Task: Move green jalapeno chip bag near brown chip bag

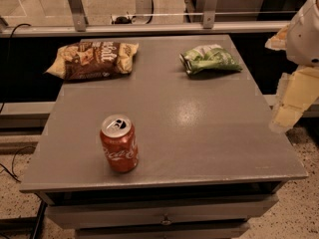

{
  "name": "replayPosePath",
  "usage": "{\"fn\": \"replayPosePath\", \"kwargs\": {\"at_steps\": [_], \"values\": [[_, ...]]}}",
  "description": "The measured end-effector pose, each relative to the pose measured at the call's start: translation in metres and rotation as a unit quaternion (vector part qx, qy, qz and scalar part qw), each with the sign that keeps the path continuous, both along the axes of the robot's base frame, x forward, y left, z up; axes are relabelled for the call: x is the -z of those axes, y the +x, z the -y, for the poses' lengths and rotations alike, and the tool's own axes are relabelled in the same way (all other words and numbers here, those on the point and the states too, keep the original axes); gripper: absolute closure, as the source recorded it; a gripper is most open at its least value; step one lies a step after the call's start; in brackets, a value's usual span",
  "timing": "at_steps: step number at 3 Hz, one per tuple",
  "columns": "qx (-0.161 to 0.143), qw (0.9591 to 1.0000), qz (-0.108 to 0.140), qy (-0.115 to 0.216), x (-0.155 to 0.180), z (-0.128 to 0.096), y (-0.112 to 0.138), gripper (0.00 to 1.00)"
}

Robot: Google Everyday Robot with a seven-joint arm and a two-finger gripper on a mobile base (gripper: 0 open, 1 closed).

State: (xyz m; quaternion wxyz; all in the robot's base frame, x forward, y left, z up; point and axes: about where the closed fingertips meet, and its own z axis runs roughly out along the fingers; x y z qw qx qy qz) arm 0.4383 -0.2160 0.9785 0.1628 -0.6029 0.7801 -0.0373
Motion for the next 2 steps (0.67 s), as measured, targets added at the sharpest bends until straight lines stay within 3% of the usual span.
{"fn": "replayPosePath", "kwargs": {"at_steps": [1,2], "values": [[0.0,1.0,0.0,0.0,0.0,0.0,0.0,0.0],[-0.004,0.9996,0.025,0.011,0.002,-0.001,0.021,0.0]]}}
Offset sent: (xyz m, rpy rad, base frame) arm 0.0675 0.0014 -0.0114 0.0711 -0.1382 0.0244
